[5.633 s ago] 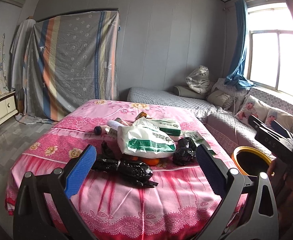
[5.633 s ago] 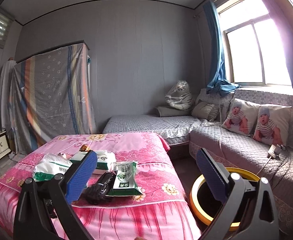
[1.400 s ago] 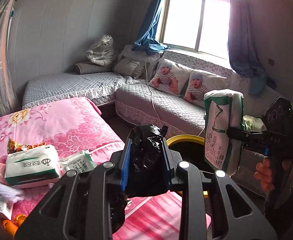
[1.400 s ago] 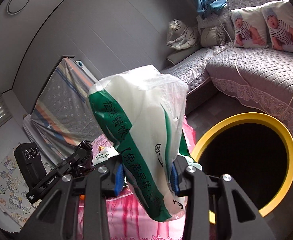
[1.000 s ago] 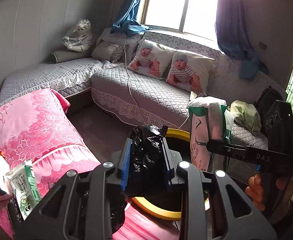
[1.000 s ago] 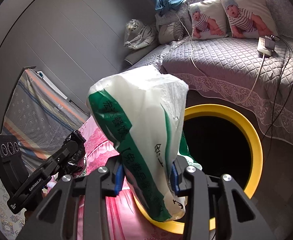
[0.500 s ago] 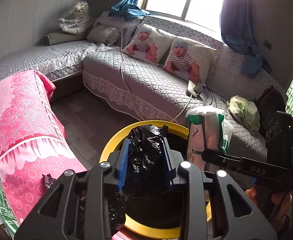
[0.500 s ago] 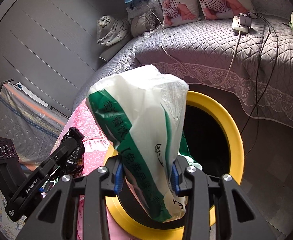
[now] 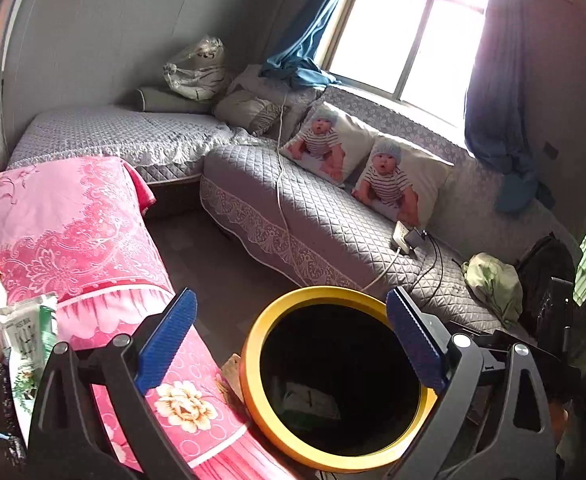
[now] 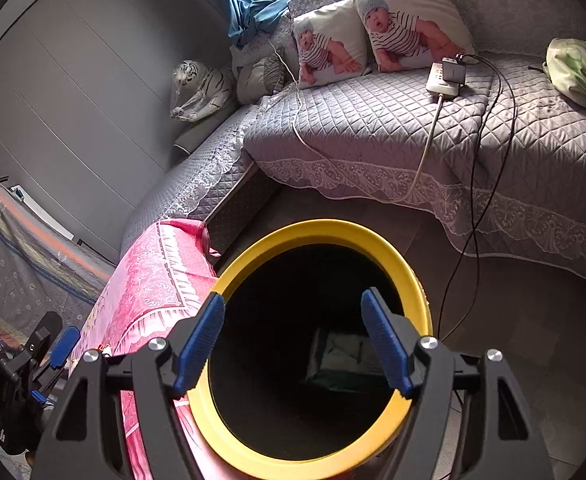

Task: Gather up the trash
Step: 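Open both grippers over the yellow bin, dropping both bags, then grasp the green milk carton with the right gripper while the left grasps another black bag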

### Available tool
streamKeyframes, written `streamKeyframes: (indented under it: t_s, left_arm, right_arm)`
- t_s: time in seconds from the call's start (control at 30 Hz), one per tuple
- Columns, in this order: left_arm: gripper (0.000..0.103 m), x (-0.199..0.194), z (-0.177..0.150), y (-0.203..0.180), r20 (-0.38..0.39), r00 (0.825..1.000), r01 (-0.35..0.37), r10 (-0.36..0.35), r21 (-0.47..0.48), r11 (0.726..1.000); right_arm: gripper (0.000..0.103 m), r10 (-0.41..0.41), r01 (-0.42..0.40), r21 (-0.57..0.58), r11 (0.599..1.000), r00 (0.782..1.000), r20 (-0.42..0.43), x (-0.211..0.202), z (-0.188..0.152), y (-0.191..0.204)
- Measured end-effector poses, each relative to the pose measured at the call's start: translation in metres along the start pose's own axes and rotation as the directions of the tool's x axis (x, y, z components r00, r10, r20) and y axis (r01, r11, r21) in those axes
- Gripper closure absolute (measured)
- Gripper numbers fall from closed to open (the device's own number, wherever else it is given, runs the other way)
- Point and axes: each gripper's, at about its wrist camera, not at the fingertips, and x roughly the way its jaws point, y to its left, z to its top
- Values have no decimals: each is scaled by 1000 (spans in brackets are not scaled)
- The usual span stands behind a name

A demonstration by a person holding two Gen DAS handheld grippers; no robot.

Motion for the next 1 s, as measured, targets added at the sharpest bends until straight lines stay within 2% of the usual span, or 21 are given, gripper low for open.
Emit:
streamKeyframes:
  t_s: [0.07, 0.17, 0.27, 0.33, 0.43, 0.5, 0.63, 0.67, 0.7, 0.73, 0.8, 0.87, 0.93, 1.0]
  left_arm:
    - [11, -27, 4, 7, 51, 998, -45, 45, -11, 999]
    - [11, -73, 10, 20, 135, 983, -119, 124, -41, 992]
    - [9, -121, 16, 33, 220, 956, -193, 196, -36, 980]
    - [9, -153, 15, 47, 266, 930, -255, 252, -25, 967]
    - [8, -199, 6, 73, 326, 873, -372, 363, -37, 927]
    - [8, -225, -4, 92, 343, 828, -459, 444, -42, 888]
    - [8, -260, -28, 130, 317, 710, -642, 629, -73, 763]
    - [8, -268, -36, 141, 297, 691, -669, 659, -84, 739]
    - [8, -273, -43, 151, 265, 684, -684, 679, -90, 724]
    - [8, -276, -50, 161, 228, 688, -689, 689, -93, 719]
    - [8, -282, -64, 180, 169, 699, -687, 695, -111, 718]
    - [8, -288, -77, 193, 128, 699, -692, 703, -123, 711]
    - [8, -294, -91, 201, 106, 703, -692, 704, -128, 710]
    - [8, -298, -96, 207, 99, 699, -695, 708, -139, 706]
  right_arm:
    - [35, 15, -13, -54, 998, 1000, 25, -10, -6, 14]
    - [35, 49, -41, -149, 988, 998, 48, -20, -17, 42]
    - [35, 98, -87, -255, 963, 995, 31, -24, -31, 81]
    - [35, 146, -138, -323, 936, 989, -1, -25, -43, 108]
    - [35, 213, -228, -432, 873, 973, -84, -21, -68, 153]
    - [35, 242, -284, -506, 814, 959, -149, -16, -92, 184]
    - [35, 271, -382, -619, 687, 924, -270, -6, -143, 242]
    - [35, 268, -396, -639, 660, 918, -292, -3, -154, 255]
    - [35, 260, -408, -647, 645, 912, -316, 2, -162, 265]
    - [35, 248, -417, -639, 647, 907, -341, 9, -167, 273]
    - [35, 197, -398, -598, 696, 906, -374, 28, -167, 283]
    - [35, 164, -389, -556, 734, 897, -411, 46, -160, 287]
    - [35, 114, -367, -553, 748, 892, -437, 64, -154, 296]
    - [35, 60, -370, -561, 741, 868, -493, 83, -152, 310]
